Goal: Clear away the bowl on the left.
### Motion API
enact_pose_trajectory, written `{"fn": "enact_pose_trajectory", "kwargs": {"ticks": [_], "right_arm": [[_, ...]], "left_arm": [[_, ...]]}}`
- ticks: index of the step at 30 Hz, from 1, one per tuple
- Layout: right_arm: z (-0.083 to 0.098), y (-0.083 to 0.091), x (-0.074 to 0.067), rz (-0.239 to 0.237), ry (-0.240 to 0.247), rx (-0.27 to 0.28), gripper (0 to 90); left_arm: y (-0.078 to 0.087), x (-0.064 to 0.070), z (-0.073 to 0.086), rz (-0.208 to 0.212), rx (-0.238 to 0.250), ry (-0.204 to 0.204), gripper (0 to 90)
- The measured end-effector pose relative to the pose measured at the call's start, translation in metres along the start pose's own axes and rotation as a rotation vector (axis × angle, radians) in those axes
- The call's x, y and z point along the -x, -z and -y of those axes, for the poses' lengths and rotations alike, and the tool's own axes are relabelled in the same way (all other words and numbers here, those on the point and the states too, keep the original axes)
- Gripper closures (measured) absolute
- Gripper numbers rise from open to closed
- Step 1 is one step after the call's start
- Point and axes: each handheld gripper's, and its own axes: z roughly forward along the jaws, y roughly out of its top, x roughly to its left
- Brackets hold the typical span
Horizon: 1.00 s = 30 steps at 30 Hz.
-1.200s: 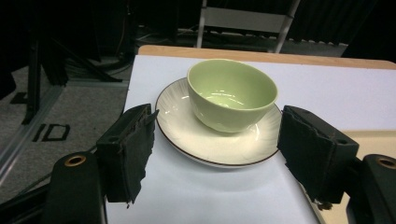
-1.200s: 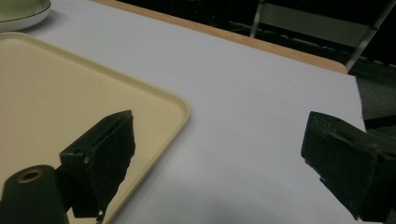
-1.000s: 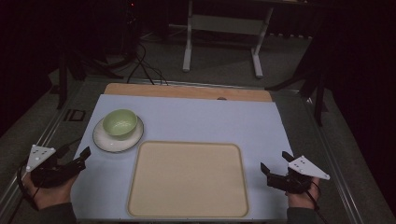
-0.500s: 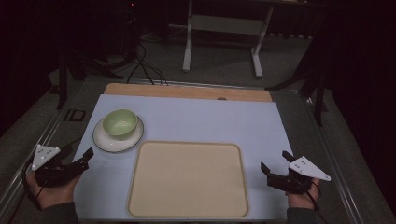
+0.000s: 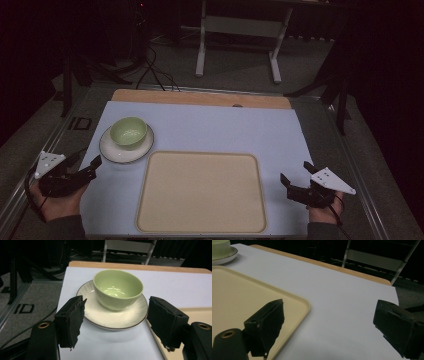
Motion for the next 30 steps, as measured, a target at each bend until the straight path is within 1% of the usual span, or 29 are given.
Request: {"fn": "enact_pose_trajectory", "kwargs": {"ticks": [1, 10, 20, 21, 25, 26, 27, 30], "right_arm": [[0.0, 0.0, 0.0, 0.001, 0.001, 0.0, 9.5], [0.0, 0.0, 0.0, 0.001, 0.003, 0.006, 9.5], [-0.001, 0.001, 0.001, 0.003, 0.001, 0.011, 9.5], [-0.001, 0.001, 0.001, 0.003, 0.002, 0.01, 9.5], [-0.001, 0.001, 0.001, 0.003, 0.003, 0.011, 9.5], [-0.001, 0.001, 0.001, 0.004, 0.0, 0.011, 9.5], [-0.001, 0.001, 0.001, 0.004, 0.0, 0.011, 9.5], [-0.001, 0.001, 0.001, 0.006, -0.001, 0.013, 9.5]], "left_arm": [[-0.001, 0.002, -0.003, 0.007, -0.001, -0.01, 30.5], [-0.006, 0.009, -0.01, 0.024, -0.005, -0.03, 30.5], [-0.01, 0.013, -0.022, 0.036, 0.006, -0.028, 30.6], [-0.011, 0.014, -0.026, 0.034, 0.009, -0.035, 30.6], [-0.012, 0.014, -0.03, 0.038, 0.014, -0.042, 30.6], [-0.012, 0.013, -0.033, 0.037, 0.017, -0.053, 30.5], [-0.012, 0.013, -0.033, 0.037, 0.017, -0.053, 30.5], [-0.015, 0.011, -0.038, 0.033, 0.014, -0.07, 30.4]]}}
